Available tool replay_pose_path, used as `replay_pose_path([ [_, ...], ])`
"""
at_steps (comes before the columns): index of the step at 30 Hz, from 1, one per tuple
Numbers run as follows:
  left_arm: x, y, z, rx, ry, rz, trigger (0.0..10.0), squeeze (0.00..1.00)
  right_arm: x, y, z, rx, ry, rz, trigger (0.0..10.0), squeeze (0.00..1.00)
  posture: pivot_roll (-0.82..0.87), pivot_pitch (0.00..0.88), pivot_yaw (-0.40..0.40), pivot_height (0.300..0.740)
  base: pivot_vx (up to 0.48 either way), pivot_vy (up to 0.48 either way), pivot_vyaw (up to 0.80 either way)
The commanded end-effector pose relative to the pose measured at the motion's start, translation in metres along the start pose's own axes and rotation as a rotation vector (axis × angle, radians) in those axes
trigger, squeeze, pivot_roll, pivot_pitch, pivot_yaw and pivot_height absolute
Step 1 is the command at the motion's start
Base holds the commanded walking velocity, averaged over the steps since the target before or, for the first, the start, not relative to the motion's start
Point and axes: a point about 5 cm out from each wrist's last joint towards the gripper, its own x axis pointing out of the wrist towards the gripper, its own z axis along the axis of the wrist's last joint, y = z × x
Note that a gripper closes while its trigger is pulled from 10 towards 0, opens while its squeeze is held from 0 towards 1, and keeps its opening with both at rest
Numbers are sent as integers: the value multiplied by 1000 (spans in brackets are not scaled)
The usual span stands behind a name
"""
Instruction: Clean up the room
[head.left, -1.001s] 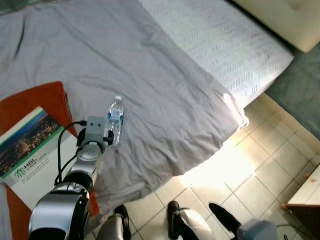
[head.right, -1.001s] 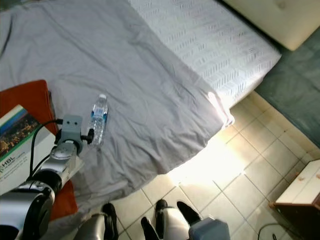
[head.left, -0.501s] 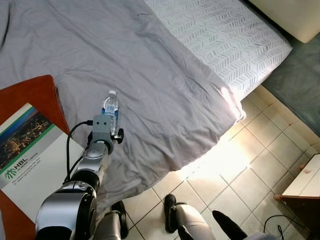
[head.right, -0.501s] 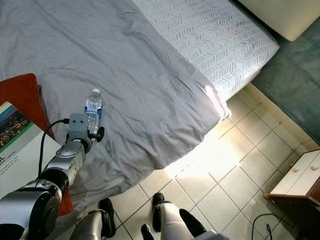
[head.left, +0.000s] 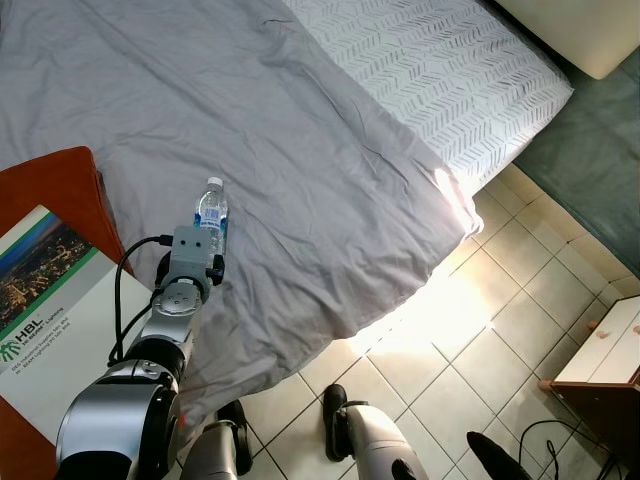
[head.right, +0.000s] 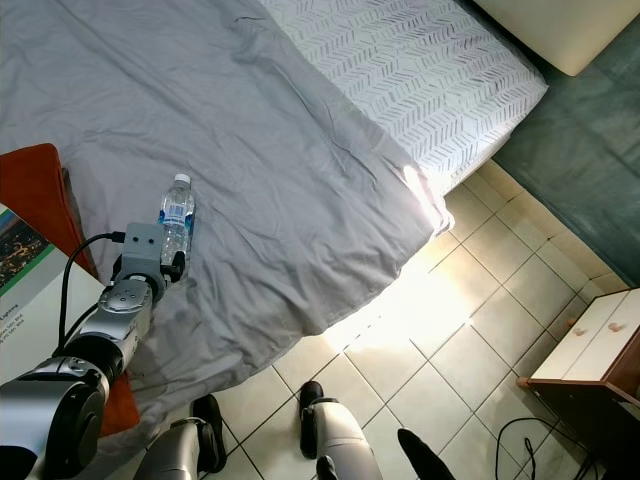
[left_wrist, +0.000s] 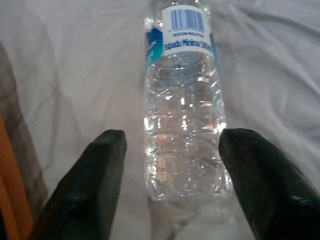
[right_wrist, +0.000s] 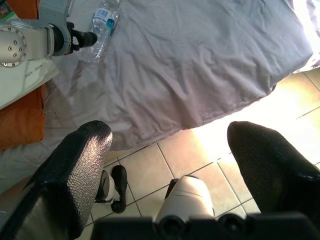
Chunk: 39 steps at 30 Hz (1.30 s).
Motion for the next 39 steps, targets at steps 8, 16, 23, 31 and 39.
replay_pose_path([
  [8,-5,1,-24,-92,98,-3,0,0,-20,23,-3,123,87,125,10000,0,-487,473,-139,740,0,0,0],
  [16,-5,-11,-8,-81,-33,-133,0,0,8,13,-7,134,73,91,10000,0,-344,418,-64,740,0,0,0],
  [23,-15,-20,0,-54,-205,-323,0,0,53,-23,-32,107,40,-5,10000,0,-158,240,6,740,0,0,0],
  [31,-58,-1,7,-139,-324,-308,10000,0,115,-67,-26,78,-47,-127,10000,0,-30,65,15,740,0,0,0],
  [39,-132,-20,-13,-232,-335,-232,10000,0,148,-90,-17,103,-143,-211,10000,0,29,0,-21,740,0,0,0],
])
